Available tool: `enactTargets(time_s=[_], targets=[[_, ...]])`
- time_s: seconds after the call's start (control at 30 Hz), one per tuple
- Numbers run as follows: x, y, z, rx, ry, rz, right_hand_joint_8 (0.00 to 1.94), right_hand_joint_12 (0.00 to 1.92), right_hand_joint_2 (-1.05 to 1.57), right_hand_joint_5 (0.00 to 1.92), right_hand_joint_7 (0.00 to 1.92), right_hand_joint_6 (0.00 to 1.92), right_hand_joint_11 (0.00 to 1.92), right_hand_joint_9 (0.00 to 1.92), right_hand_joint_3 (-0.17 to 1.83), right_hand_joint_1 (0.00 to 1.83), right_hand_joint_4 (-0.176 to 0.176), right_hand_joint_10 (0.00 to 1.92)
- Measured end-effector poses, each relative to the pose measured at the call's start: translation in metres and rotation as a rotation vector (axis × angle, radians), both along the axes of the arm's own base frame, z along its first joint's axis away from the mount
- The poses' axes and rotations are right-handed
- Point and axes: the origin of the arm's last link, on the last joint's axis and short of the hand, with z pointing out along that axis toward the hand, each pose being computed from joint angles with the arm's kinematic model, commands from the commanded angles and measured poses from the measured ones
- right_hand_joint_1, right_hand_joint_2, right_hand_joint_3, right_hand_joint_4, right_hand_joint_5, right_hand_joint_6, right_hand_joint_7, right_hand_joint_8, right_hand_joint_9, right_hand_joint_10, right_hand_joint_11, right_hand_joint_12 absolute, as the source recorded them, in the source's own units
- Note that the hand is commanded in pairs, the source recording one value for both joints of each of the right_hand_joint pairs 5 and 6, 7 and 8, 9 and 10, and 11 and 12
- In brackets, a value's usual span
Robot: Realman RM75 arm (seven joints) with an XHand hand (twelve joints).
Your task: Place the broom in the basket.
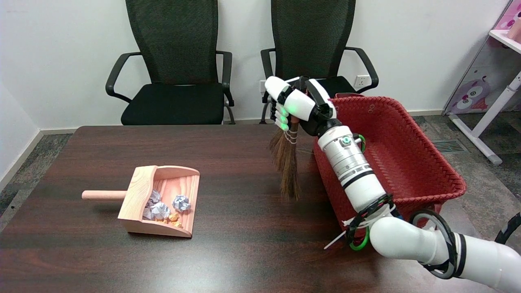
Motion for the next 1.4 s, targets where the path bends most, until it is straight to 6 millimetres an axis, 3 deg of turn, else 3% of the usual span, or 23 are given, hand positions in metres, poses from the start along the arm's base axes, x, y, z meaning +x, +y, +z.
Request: enactTargets(time_s=[0.37, 0.63, 0.97, 1.4], targets=[[-0.001, 0.001, -0.007, 0.020, -0.015, -0.012, 1.92, 1.92, 1.57, 1.92, 1.92, 1.92, 1.92, 1.92, 1.83, 1.07, 0.015, 1.92], [0.010, 0.002, -0.005, 0.014, -0.042, 0.013, 1.92, 1.92, 1.57, 1.92, 1.92, 1.92, 1.92, 1.92, 1.75, 1.09, 0.021, 1.92], [0.046, 0.000, 0.010, 0.018, -0.072, 0.070, 1.92, 1.92, 1.57, 1.92, 1.92, 1.92, 1.92, 1.92, 1.75, 1.09, 0.023, 1.92], [0.107, -0.012, 0.049, 0.028, -0.061, 0.114, 1.92, 1.92, 1.57, 1.92, 1.92, 1.92, 1.92, 1.92, 1.65, 1.10, 0.034, 1.92]])
